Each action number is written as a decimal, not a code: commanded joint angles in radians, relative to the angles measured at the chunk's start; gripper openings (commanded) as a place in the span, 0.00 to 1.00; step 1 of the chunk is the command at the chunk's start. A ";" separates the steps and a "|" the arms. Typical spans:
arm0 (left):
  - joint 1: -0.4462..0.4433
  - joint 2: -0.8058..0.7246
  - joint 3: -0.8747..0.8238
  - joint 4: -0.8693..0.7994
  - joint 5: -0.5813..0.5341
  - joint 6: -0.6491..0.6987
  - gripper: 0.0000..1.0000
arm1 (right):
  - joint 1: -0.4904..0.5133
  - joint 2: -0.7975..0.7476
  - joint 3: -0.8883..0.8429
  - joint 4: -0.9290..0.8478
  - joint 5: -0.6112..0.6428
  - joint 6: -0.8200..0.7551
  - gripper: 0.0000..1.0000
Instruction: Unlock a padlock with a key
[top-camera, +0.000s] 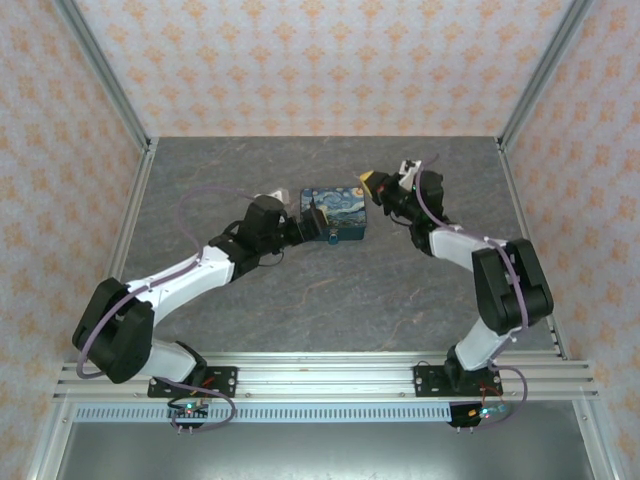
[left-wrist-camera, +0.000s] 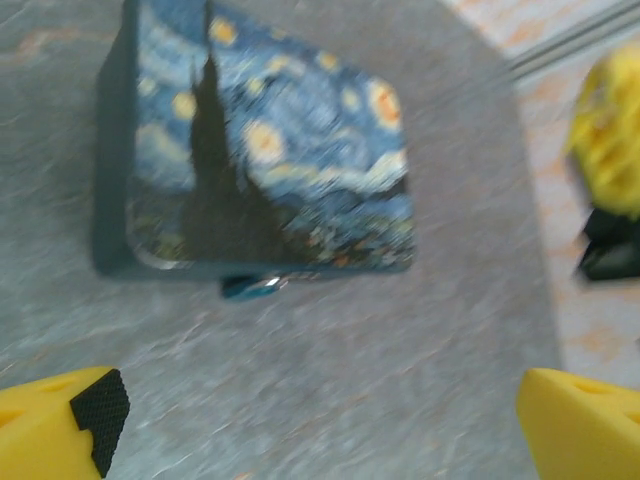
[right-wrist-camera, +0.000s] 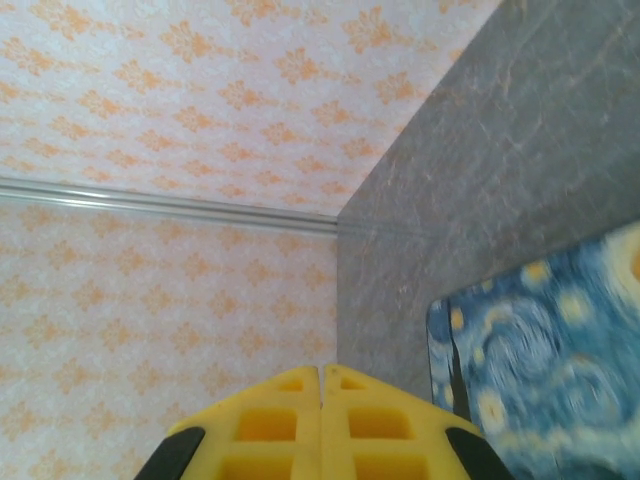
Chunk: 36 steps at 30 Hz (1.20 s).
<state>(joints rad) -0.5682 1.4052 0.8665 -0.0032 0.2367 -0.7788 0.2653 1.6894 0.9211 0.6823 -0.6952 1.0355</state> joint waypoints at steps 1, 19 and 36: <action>-0.043 0.029 0.014 -0.157 -0.132 0.112 1.00 | -0.006 0.102 0.113 -0.111 -0.019 -0.042 0.00; -0.084 0.169 -0.012 -0.007 -0.051 0.190 0.95 | 0.055 0.559 0.737 -0.504 -0.113 -0.178 0.00; -0.084 0.121 -0.056 0.042 -0.046 0.151 0.94 | 0.149 0.546 0.691 -0.728 -0.115 -0.361 0.00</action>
<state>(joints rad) -0.6483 1.5654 0.8284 0.0162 0.1989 -0.6277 0.4061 2.2581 1.6966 0.0002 -0.8146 0.6865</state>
